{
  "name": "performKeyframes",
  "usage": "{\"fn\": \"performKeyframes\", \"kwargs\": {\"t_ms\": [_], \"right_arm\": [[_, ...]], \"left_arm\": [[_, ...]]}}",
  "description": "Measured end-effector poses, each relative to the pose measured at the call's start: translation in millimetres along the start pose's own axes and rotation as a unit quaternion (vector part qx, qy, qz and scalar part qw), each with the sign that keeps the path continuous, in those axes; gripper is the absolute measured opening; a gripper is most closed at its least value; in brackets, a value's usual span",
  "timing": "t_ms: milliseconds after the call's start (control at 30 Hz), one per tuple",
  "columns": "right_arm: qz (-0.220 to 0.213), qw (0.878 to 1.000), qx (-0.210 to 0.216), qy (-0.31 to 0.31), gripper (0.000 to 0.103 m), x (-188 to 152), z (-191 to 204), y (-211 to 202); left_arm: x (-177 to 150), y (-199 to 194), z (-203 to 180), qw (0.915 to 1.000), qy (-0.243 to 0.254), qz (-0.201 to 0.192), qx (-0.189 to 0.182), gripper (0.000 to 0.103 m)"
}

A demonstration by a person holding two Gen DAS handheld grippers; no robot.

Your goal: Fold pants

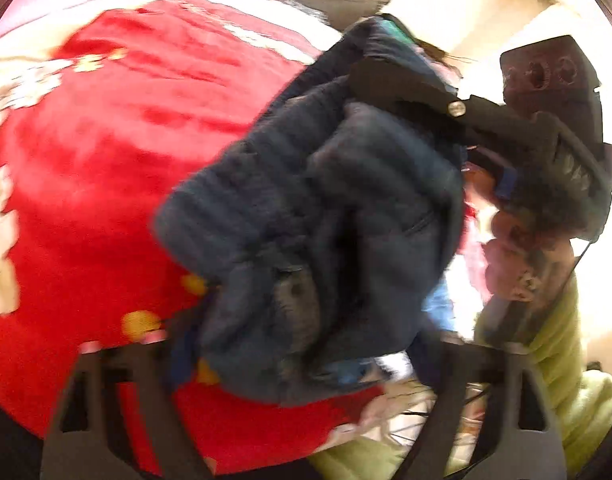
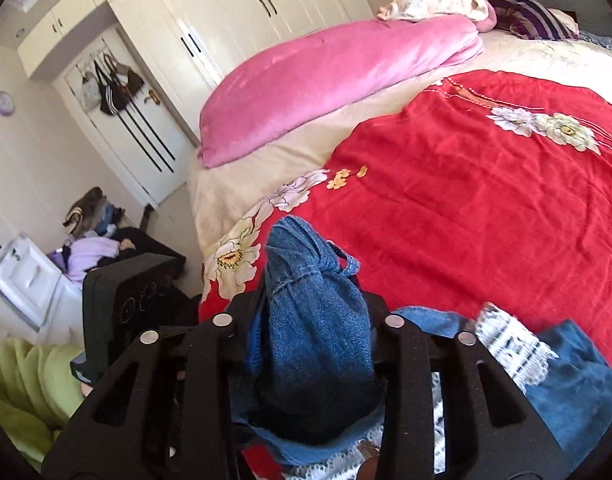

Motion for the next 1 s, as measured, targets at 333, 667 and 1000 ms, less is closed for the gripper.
{"fn": "performKeyframes", "kwargs": {"t_ms": [333,667,1000], "right_arm": [[-0.077,0.985,-0.084,0.128,0.070,-40,-88,-86],[-0.043,0.975,-0.120,0.183,0.070,-110,-124,-107],[-0.013,0.973,-0.150,0.173,0.053,-121,-142,-101]], "left_arm": [[-15,33,-80,0.9917,0.120,0.038,-0.027,0.053],[-60,89,-111,0.9570,0.255,0.125,0.062,0.073],[-52,50,-122,0.9513,0.286,0.078,0.086,0.073]]}}
Point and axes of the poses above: each gripper's, at about its wrist camera, not at the fingertips, and y roughly the way its jaws point, z to its left, x to its top, the point moved 9 cm from there along y, roughly the way its jaws point, and after that the axes turned 13 degrees about -x, right-handed, at the moved point
